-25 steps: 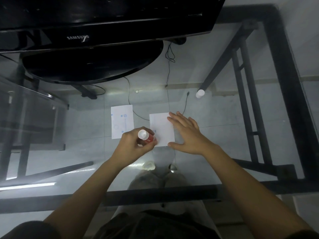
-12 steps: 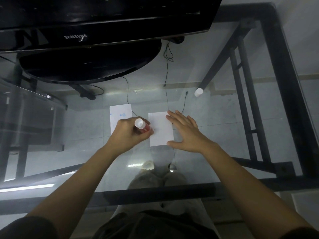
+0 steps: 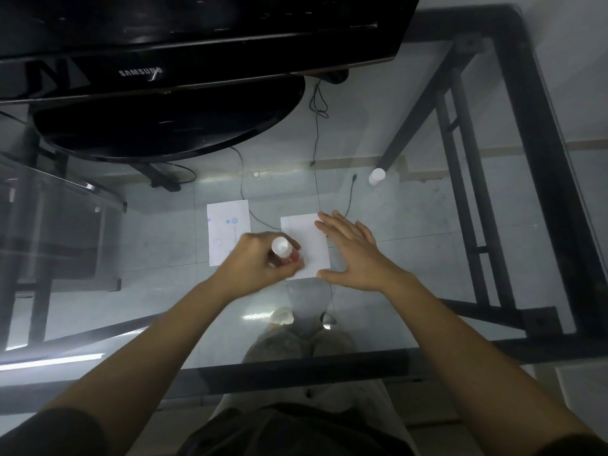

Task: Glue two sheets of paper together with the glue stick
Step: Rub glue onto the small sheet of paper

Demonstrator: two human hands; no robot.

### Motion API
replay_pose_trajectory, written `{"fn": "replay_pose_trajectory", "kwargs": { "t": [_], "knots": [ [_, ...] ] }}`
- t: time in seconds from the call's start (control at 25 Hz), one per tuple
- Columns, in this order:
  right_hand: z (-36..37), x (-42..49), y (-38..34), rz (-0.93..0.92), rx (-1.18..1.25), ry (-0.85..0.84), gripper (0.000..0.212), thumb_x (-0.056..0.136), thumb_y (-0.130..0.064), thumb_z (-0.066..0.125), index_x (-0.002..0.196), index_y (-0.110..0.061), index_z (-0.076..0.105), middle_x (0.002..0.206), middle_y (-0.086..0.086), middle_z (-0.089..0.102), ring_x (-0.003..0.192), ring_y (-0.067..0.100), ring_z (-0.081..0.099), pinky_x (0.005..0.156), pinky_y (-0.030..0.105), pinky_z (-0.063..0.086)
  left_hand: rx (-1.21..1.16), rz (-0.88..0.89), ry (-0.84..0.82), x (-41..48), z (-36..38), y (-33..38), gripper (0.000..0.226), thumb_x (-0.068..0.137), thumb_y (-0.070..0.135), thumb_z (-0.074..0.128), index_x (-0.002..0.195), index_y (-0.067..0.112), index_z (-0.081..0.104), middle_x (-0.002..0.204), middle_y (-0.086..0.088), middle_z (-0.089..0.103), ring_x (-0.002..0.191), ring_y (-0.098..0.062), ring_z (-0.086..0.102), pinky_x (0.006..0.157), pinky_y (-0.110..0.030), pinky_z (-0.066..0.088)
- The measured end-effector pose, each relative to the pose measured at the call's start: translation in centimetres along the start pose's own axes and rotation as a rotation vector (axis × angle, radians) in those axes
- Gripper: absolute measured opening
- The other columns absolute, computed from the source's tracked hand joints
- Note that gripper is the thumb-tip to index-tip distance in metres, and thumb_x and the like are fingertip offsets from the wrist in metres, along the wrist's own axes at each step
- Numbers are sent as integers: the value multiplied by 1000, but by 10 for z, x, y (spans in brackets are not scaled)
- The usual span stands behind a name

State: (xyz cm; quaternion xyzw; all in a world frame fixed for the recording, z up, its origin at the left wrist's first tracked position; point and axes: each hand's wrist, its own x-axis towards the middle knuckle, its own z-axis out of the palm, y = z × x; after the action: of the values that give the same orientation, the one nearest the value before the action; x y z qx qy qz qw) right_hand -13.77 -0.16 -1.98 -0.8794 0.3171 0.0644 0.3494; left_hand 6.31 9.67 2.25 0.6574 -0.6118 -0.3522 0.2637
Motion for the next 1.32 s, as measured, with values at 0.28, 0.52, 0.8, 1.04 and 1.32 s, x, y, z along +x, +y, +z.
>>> {"fn": "replay_pose_trajectory", "kwargs": {
  "t": [0.28, 0.52, 0.8, 1.04, 1.32],
  "knots": [
    [0, 0, 0, -10, 14, 6, 86, 79, -47, 62, 146, -26, 11, 157, -10, 3, 141, 5, -8, 113, 36, -7, 87, -80, 113, 25, -15, -6, 22, 75, 27, 75, 91, 13, 68, 85, -1, 71, 71, -14, 63, 67, -20, 51],
    [3, -2, 1, -13, -2, -7, 86, 80, -49, 62, 146, -25, 12, 157, -9, 3, 142, 7, -7, 113, 37, -7, -22, 44, -46, -7, 11, 6, 24, 73, 26, 77, 92, 14, 68, 86, 2, 71, 69, -8, 65, 68, -9, 50],
    [2, 0, 2, -4, 12, 16, 87, 78, -48, 63, 145, -26, 12, 157, -9, 4, 141, 6, -7, 111, 34, -8, 119, -16, 73, 45, -15, -3, 23, 75, 26, 75, 92, 13, 66, 85, -1, 70, 71, -10, 60, 67, -15, 49],
    [2, 1, 3, -7, 11, 19, 87, 79, -48, 62, 146, -26, 11, 157, -10, 3, 141, 5, -7, 113, 36, -7, 46, 57, 3, 18, -3, 3, 23, 72, 26, 77, 90, 14, 68, 83, 2, 70, 68, -8, 63, 67, -10, 49],
    [2, 1, 1, -7, 14, 10, 87, 79, -47, 63, 146, -25, 12, 157, -9, 3, 141, 6, -7, 113, 36, -7, 97, 71, -3, 39, -6, 3, 21, 74, 23, 76, 89, 10, 68, 84, -4, 71, 70, -11, 62, 68, -2, 41]
  ]
}}
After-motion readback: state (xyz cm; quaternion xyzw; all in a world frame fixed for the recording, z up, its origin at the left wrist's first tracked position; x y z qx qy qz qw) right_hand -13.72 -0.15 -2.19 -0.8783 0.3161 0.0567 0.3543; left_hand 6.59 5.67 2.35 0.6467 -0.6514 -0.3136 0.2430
